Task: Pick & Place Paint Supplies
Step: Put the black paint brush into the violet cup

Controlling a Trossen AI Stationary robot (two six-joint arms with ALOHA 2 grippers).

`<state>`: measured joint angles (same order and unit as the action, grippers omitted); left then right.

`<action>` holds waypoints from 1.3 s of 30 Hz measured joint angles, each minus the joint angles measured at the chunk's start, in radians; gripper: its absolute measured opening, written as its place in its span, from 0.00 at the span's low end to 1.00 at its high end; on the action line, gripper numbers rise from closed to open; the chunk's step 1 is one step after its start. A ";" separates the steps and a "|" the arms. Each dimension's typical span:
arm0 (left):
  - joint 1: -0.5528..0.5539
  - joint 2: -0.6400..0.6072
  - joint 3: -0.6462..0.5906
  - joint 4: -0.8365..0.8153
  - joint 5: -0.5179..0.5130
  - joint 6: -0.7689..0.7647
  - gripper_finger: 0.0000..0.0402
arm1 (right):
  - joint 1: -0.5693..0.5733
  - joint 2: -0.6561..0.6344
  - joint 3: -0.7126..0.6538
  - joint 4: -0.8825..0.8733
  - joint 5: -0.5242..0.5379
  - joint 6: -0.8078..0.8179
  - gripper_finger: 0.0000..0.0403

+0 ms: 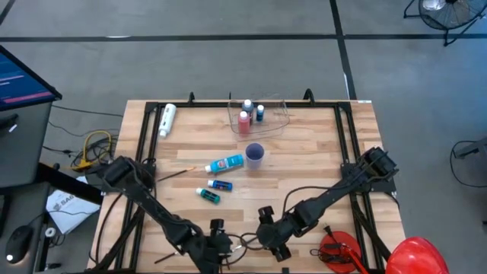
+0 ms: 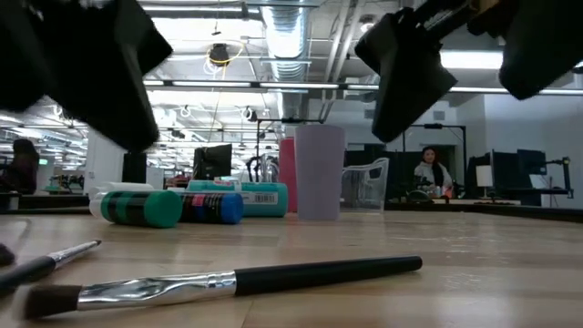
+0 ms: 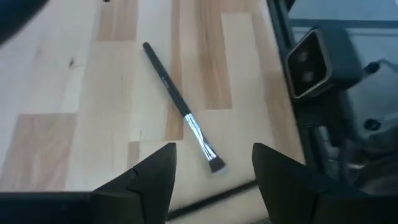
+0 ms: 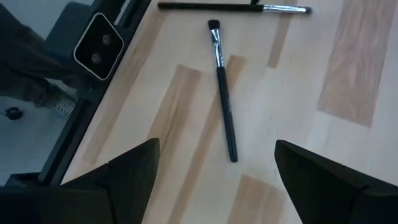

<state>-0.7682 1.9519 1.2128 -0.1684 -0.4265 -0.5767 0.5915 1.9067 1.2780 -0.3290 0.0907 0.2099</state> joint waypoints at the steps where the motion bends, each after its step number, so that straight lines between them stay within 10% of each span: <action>1: 0.002 0.012 0.001 0.005 -0.001 0.010 0.51 | 0.005 0.000 0.000 0.002 0.000 0.000 0.77; 39: 0.009 0.143 0.062 -0.022 -0.057 0.125 0.51 | -0.045 0.046 0.000 0.030 0.015 0.019 0.77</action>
<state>-0.7589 2.0952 1.2746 -0.1904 -0.4839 -0.4522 0.5470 1.9530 1.2781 -0.2993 0.1055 0.2287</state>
